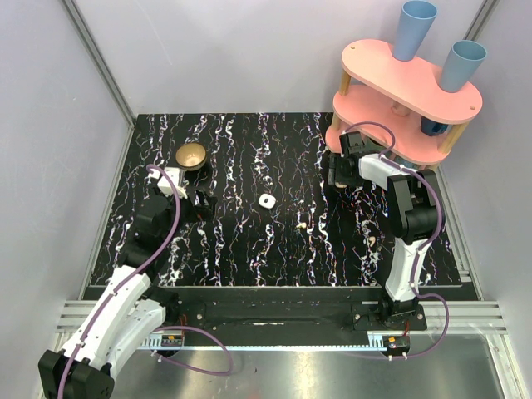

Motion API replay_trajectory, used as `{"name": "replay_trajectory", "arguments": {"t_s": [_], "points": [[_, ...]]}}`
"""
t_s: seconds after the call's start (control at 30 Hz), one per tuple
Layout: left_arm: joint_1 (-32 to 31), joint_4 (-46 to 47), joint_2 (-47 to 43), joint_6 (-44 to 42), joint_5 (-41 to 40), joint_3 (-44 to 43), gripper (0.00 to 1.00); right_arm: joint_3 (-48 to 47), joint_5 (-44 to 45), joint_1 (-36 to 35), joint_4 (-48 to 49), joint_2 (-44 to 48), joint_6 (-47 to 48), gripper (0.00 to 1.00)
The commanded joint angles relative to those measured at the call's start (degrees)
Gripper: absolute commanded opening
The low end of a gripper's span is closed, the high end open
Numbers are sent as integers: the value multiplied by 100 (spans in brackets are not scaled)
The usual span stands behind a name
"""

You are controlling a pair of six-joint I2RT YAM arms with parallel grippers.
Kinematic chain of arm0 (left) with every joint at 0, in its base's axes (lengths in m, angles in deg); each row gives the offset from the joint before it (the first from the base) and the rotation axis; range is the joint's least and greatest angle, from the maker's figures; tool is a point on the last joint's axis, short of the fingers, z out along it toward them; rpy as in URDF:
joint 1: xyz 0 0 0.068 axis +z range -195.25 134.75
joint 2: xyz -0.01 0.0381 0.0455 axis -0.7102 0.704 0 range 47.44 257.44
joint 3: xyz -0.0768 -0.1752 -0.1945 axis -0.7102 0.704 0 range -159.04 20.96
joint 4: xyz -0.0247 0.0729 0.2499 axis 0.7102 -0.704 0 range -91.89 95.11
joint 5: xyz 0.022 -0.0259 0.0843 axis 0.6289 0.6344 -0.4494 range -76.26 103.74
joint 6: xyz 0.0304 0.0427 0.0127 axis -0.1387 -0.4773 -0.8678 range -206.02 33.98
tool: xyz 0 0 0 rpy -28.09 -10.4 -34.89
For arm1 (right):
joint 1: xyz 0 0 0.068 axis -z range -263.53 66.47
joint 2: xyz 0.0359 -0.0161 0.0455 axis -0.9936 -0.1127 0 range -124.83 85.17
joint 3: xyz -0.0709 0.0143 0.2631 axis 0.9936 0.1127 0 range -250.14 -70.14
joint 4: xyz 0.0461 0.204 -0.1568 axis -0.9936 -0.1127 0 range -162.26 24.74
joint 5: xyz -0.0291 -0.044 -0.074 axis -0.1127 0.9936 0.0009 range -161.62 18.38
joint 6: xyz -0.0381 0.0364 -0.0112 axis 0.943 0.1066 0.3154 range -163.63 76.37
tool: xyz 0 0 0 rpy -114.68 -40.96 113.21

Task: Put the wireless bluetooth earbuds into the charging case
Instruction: Pick up the charging case from the corner of the board.

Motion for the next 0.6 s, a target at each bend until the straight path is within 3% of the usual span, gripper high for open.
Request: {"name": "replay_trajectory", "arguments": {"t_s": [0.0, 0.4, 0.57], "points": [[29, 211, 15, -16, 48, -298, 99, -253, 41, 12, -59, -62, -126, 69], [29, 220, 24, -16, 13, -255, 99, -262, 279, 12, -103, -18, 313, 61], [38, 246, 32, 2, 4, -220, 99, -323, 340, 12, -94, -97, 401, 63]]}}
